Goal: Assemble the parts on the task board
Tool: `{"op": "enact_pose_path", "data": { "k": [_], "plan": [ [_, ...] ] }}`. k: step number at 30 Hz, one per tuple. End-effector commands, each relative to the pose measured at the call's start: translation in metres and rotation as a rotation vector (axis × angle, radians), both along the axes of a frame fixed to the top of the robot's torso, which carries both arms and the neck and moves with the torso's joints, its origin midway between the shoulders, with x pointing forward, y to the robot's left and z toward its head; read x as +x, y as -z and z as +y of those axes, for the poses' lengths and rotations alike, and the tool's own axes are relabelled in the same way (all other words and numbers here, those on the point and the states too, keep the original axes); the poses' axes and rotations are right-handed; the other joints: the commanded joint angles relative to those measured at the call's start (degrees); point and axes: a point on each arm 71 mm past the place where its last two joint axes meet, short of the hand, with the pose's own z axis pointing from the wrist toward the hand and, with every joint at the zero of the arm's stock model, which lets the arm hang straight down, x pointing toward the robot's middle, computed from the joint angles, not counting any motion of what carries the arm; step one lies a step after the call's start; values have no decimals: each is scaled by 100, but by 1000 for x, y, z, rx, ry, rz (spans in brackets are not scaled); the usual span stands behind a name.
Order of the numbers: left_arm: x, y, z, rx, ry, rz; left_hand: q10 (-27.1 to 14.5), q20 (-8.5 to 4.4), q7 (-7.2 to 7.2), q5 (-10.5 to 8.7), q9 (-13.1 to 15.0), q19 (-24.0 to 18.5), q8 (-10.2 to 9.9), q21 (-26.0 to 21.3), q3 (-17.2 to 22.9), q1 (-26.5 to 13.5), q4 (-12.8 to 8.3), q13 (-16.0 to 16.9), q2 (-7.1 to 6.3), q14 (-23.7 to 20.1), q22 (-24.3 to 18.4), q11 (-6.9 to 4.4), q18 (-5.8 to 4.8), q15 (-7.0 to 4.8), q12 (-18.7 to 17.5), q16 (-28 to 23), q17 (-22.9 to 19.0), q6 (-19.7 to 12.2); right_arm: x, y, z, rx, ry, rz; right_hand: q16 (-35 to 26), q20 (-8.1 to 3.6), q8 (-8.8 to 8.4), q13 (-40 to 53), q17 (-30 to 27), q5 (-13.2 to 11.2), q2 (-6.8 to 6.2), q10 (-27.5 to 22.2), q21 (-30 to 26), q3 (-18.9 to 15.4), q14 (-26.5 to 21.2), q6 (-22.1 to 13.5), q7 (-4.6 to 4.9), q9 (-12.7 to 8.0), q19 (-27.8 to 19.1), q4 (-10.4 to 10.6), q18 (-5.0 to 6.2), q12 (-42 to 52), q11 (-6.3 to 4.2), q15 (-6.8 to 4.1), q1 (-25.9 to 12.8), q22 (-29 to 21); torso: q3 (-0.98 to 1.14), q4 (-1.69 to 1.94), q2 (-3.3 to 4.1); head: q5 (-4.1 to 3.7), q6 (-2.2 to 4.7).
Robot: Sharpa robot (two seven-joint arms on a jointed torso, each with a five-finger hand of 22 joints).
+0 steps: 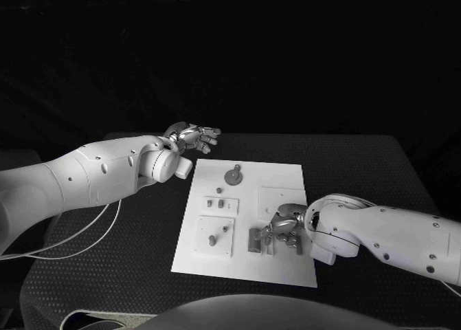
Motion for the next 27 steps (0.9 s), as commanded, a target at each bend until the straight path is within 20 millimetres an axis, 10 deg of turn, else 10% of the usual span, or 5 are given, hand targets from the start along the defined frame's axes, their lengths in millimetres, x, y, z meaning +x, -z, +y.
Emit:
{"op": "enact_pose_path", "data": {
  "k": [1, 27],
  "plan": [
    [0, -1, -2, -9, 14, -4, -39, -173, -6, -27, -8, -32, 31, -26, 4, -22, 35, -6, -1, -2, 10, -7, -3, 30, -4, -31, 7, -27, -1, -6, 1, 49, -33, -50, 15, -26, 37, -8, -21, -12, 8, 72, 25, -98, 40, 58, -25, 15, 37, -136, 167, 24, -11, -43, 168, -18, -3, -5, -1, 3, -2],
    [-1, -1, -2, -10, 20, 0, -34, -172, -7, -27, -11, -31, 38, -27, 8, -18, 38, -4, 6, 1, 18, -8, -3, 30, 1, -30, 15, -24, -7, -10, 11, -152, -310, -369, -20, 0, 171, -16, -116, -25, 107, 437, 48, -434, 150, 463, -165, 85, 144, -485, 167, 137, -142, -111, 892, -166, -5, 4, 0, 5, -13]
  ]
}}
